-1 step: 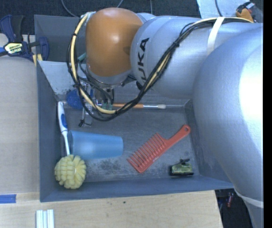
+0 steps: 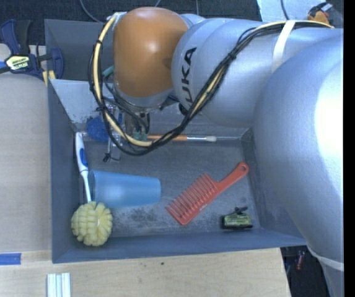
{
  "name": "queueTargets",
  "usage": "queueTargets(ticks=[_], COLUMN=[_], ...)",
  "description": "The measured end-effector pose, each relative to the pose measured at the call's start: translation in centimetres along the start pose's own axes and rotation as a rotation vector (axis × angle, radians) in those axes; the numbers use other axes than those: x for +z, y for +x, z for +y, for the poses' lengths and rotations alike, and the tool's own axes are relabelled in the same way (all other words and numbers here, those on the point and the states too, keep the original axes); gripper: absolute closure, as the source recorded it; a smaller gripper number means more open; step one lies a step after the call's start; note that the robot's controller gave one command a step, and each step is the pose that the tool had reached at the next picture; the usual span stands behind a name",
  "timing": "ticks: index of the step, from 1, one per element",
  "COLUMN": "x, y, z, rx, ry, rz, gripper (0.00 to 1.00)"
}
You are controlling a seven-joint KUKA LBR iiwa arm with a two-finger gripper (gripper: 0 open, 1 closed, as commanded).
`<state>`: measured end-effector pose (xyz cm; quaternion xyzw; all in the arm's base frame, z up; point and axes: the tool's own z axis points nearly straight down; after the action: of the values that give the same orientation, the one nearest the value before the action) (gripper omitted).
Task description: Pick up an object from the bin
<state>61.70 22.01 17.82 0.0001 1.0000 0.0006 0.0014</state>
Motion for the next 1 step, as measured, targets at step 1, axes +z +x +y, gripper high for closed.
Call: queueTargets(ticks=[1], x=[9.34], y=[-0.93], z=[-2.97], rx=[0.056], ry=[-0.002], rz=[0.001], gripper=[0.00])
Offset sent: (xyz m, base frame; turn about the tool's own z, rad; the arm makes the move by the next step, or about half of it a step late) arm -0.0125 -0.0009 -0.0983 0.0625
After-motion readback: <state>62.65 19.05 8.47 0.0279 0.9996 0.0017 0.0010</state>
